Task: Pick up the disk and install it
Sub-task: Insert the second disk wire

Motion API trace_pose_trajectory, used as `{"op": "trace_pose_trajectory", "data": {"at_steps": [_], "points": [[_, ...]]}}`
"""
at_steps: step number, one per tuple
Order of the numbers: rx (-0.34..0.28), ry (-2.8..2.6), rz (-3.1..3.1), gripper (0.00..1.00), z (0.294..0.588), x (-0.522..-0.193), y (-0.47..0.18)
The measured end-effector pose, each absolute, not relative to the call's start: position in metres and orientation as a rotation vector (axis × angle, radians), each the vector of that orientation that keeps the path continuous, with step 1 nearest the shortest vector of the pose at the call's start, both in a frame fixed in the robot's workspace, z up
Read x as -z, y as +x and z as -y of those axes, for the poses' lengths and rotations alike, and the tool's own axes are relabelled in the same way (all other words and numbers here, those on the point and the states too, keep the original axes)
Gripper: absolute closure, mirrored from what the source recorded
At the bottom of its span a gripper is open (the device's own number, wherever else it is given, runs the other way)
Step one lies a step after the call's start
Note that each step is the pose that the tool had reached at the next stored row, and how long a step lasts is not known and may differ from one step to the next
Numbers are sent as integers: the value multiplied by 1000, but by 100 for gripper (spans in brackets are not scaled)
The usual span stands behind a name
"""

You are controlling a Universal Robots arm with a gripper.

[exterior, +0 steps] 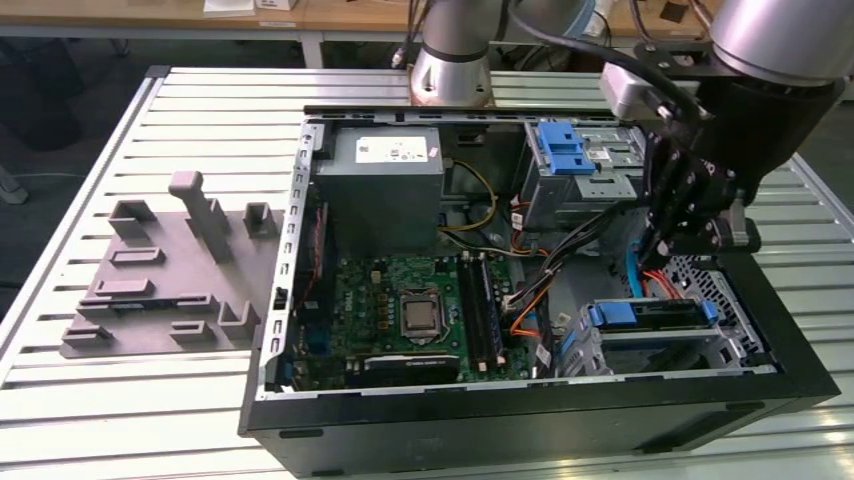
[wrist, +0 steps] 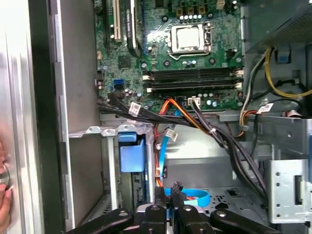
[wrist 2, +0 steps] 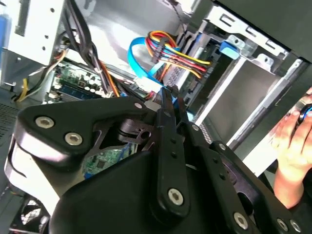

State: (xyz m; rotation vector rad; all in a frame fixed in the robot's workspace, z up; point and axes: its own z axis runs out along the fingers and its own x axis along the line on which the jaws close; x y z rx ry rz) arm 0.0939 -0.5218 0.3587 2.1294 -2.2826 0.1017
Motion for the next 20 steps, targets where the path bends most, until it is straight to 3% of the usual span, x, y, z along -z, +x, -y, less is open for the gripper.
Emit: {"op": "trace_pose_trajectory", "data": {"at_steps": [20], "points": [[-95,2137,2284,84,541,-342,94]]}}
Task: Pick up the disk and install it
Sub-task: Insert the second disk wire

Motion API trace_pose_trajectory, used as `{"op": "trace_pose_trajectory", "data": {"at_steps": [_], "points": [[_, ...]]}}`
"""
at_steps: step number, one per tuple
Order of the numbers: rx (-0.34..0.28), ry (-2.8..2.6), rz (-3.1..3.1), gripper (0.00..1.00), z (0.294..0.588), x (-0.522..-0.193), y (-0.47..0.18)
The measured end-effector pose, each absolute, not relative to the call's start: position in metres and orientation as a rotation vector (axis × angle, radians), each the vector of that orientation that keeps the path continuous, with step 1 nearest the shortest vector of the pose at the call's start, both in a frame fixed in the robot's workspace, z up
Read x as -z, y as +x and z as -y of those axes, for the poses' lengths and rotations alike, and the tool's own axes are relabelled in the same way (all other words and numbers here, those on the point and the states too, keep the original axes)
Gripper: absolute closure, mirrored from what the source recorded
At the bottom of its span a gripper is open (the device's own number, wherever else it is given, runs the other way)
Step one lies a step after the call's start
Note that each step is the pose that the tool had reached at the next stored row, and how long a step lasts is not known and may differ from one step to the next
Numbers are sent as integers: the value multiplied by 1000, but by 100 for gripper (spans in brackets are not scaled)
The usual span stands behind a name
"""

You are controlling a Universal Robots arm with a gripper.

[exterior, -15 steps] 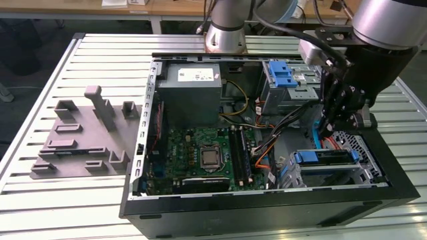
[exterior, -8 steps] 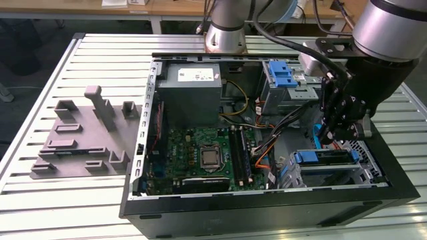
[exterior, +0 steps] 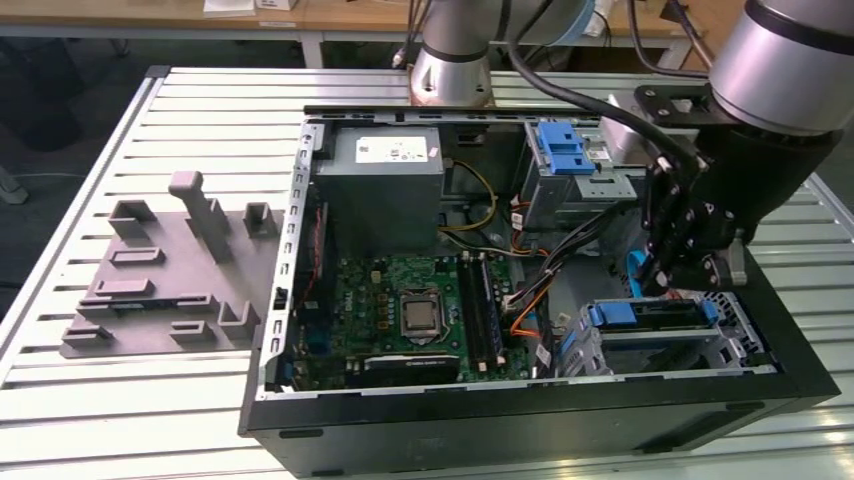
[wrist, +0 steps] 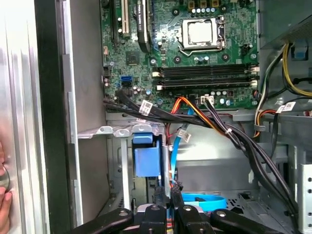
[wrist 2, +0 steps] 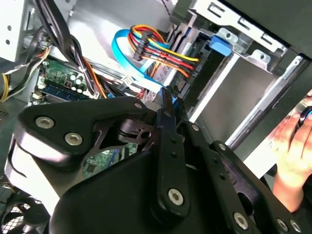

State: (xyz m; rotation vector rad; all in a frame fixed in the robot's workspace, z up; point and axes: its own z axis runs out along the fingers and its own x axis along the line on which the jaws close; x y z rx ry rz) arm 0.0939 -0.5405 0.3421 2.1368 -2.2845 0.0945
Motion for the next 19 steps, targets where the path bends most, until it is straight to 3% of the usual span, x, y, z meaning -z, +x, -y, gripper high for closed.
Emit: {"op": "trace_pose_trajectory", "data": {"at_steps": [19], "points": [[-92,2138,2286,84,549,-337,95]]}}
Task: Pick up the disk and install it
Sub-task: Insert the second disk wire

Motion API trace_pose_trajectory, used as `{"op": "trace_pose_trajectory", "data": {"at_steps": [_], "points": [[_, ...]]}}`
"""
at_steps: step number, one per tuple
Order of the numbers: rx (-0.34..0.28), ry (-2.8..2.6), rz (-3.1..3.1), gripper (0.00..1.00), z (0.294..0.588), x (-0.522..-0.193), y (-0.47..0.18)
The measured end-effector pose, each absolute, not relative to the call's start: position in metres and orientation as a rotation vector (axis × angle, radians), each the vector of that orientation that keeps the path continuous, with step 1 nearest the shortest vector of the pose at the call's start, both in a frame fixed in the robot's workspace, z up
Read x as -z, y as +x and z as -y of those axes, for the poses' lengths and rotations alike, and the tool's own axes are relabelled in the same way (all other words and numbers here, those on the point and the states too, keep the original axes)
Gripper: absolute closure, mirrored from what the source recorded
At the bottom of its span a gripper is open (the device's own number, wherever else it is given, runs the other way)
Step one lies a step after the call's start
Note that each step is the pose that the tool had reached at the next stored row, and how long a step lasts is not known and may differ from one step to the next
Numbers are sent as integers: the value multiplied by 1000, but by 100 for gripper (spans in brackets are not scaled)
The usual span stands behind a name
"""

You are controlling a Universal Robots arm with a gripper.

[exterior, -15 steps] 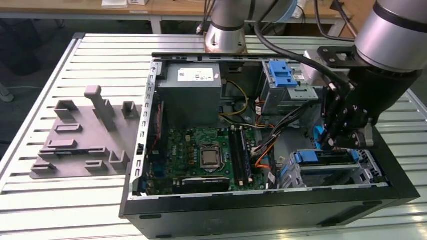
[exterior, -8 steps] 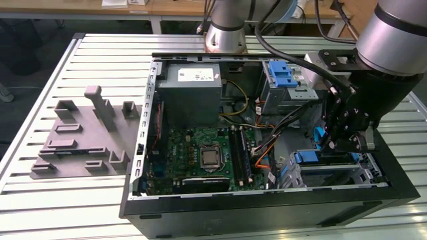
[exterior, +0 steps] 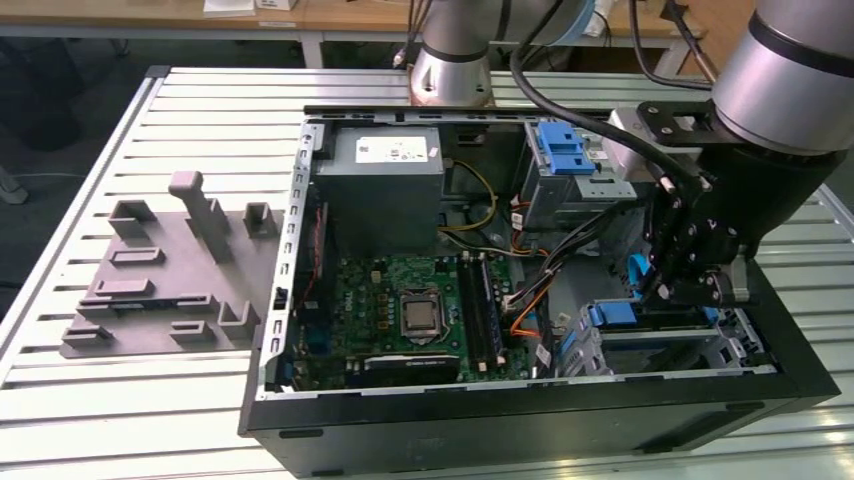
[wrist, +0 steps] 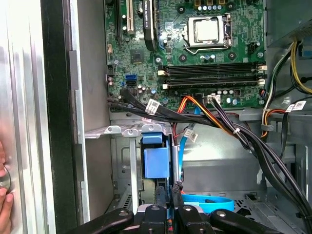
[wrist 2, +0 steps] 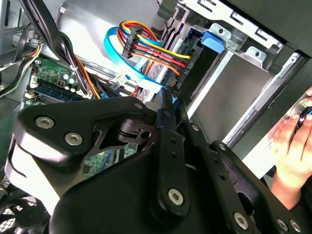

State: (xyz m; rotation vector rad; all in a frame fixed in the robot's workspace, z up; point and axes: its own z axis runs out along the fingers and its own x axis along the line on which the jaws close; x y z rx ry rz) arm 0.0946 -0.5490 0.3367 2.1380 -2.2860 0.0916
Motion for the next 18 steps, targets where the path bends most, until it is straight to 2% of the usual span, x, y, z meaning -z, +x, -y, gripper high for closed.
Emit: {"op": "trace_pose_trajectory", "data": {"at_steps": [18], "points": [[-90,2138,2286,84,549,-334,98]]}}
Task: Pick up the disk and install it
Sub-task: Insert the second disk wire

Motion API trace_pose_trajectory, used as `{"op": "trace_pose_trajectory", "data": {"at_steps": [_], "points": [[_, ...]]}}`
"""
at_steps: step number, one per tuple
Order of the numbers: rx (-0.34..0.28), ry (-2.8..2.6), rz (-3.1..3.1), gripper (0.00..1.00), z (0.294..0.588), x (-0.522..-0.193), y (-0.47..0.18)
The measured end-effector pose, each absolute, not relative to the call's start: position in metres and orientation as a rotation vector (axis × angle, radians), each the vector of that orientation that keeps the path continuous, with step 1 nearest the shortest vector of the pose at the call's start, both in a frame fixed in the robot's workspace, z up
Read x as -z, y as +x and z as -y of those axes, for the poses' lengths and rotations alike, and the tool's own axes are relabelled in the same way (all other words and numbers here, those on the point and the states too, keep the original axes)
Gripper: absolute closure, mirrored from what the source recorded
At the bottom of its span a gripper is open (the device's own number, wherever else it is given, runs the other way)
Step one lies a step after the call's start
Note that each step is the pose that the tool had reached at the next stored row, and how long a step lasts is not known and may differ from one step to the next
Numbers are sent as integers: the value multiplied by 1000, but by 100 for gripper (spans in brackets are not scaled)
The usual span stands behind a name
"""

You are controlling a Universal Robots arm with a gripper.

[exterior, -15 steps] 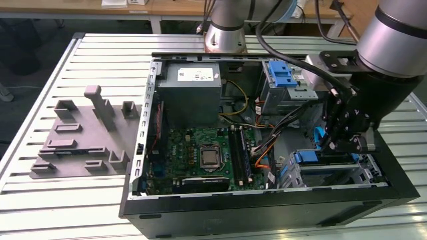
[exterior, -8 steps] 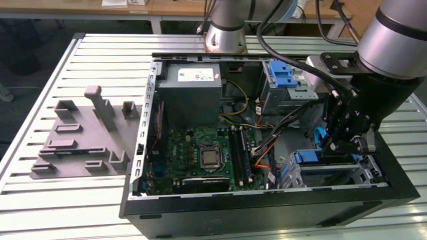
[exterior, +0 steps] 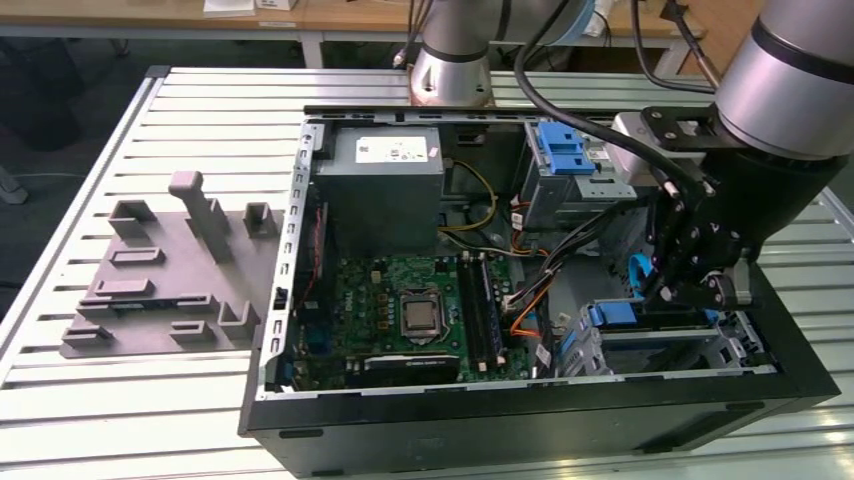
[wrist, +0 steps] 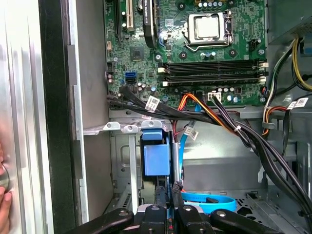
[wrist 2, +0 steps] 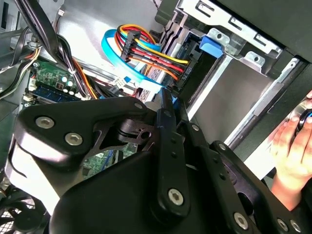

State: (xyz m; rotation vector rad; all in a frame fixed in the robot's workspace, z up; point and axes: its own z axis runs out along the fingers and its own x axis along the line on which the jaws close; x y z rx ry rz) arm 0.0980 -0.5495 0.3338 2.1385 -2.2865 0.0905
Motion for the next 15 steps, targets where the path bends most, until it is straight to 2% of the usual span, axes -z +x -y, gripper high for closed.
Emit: {"op": "trace_pose_trajectory", "data": {"at_steps": [15], "points": [[-88,2140,2288,84,550,-329,99]]}}
